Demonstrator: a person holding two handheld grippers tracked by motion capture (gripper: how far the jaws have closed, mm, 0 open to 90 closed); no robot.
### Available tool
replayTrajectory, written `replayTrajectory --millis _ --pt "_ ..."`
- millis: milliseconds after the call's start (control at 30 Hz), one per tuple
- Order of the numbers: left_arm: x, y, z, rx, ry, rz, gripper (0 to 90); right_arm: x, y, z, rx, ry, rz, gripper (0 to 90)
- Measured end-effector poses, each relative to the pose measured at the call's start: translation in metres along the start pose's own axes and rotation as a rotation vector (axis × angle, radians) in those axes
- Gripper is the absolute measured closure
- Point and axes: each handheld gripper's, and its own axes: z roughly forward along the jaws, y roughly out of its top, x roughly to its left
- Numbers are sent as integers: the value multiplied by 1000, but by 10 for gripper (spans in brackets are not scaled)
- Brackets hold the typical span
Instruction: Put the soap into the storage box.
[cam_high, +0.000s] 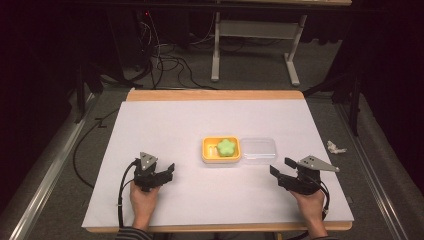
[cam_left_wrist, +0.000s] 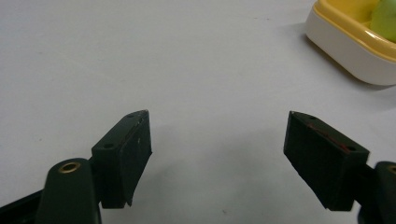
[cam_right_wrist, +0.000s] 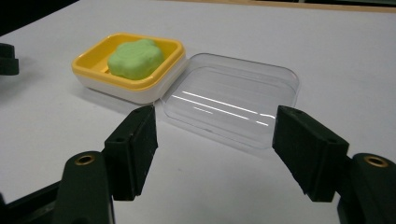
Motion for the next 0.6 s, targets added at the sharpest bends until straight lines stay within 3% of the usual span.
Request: replayTrajectory --millis 600 --pt "0 0 0 0 0 -1 240 5 -6 17 54 7 6 319"
